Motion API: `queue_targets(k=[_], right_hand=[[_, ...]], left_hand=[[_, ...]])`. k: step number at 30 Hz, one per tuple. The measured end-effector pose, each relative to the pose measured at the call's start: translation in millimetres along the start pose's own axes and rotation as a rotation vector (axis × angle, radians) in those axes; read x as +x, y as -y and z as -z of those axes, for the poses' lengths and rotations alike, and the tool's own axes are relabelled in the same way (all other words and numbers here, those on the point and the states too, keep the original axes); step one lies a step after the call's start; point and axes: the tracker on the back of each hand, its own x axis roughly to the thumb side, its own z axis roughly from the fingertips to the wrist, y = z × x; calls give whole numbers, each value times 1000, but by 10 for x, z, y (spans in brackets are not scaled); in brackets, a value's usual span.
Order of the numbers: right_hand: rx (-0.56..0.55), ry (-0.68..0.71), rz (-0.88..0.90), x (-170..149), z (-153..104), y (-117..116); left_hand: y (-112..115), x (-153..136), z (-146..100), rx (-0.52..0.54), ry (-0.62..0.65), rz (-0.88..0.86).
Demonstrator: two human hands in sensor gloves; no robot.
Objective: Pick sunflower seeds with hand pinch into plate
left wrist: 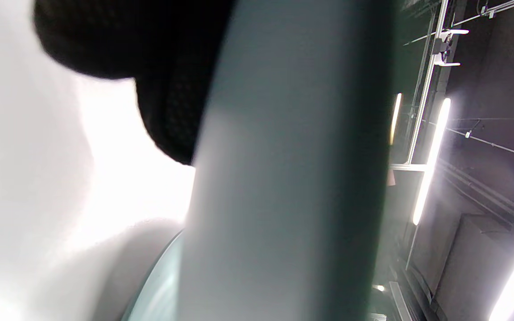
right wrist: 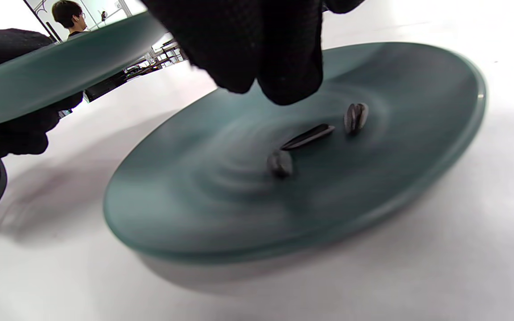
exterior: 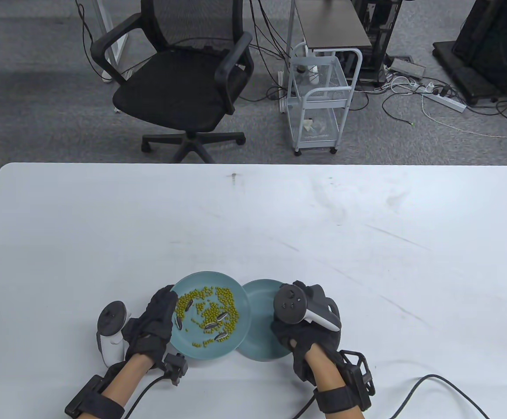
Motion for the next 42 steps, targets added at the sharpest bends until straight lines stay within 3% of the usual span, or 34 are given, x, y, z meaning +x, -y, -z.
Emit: queue_targets(k=[30, 42], right_hand=[[-17, 4, 24, 5, -10, 5], [-98, 130, 64, 507, -48, 286]], left_hand=[[-1, -1, -3, -3, -7, -17], [9, 17, 3, -9, -2, -17]])
